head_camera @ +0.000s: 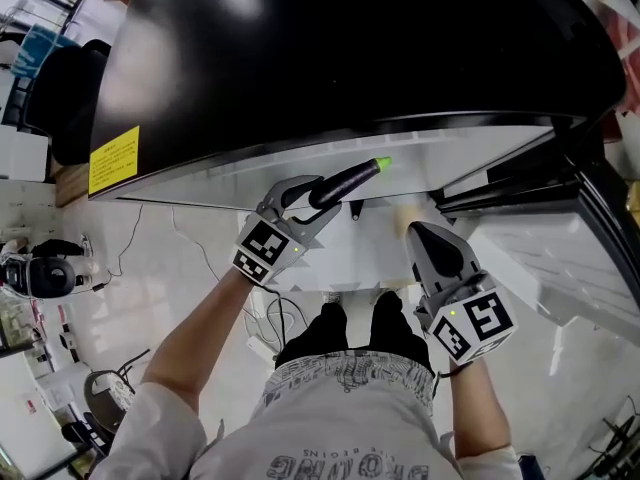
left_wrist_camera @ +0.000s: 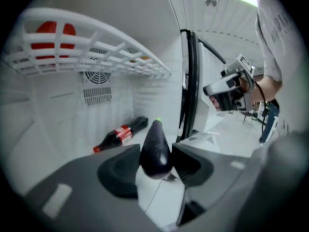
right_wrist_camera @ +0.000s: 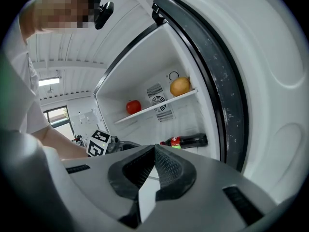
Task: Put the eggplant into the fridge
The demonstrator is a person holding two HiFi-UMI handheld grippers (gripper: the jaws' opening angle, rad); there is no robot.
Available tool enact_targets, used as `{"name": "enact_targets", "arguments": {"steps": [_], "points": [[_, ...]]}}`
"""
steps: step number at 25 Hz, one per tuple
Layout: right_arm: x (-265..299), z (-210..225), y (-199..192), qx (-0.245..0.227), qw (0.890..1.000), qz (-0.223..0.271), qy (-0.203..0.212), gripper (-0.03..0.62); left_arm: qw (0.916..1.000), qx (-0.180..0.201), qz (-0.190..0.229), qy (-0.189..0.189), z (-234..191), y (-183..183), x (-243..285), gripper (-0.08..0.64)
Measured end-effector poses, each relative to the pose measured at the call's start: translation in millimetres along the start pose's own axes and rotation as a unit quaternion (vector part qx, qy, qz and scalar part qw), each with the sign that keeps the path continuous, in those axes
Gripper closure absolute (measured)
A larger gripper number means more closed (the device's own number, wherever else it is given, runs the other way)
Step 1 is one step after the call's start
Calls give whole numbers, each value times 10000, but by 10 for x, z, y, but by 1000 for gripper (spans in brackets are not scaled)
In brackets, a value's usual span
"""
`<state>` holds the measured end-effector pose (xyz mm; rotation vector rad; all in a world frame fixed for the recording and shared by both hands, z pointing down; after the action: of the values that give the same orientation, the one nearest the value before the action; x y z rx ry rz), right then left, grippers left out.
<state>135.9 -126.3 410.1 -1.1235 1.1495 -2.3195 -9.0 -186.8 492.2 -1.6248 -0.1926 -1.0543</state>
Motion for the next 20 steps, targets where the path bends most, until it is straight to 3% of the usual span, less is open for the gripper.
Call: {"name": "enact_targets", "arguments": {"steps": [4,12,20], "points": [[33,35,-51,36,10000,-65,53,591,9997,159,-169,16,-45,-34,165,351],[136,70,-172,10,9996,-219,157,591,9957,845,-381,79,-107,-17,487,351],[211,45,-230,0,9993,-298,204,591,9944,928,-478,163,-263,-14,682,351]]}}
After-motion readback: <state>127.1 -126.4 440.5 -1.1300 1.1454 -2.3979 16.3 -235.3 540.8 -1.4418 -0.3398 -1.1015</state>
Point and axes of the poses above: the fingertips, and each gripper's own axes: x forward along the fingers, z to its right, y out of its top, the point moved 2 cm from there along -x, backward along the fingers, and after that the axes turned 15 degrees about -z, right-handed, at the moved point
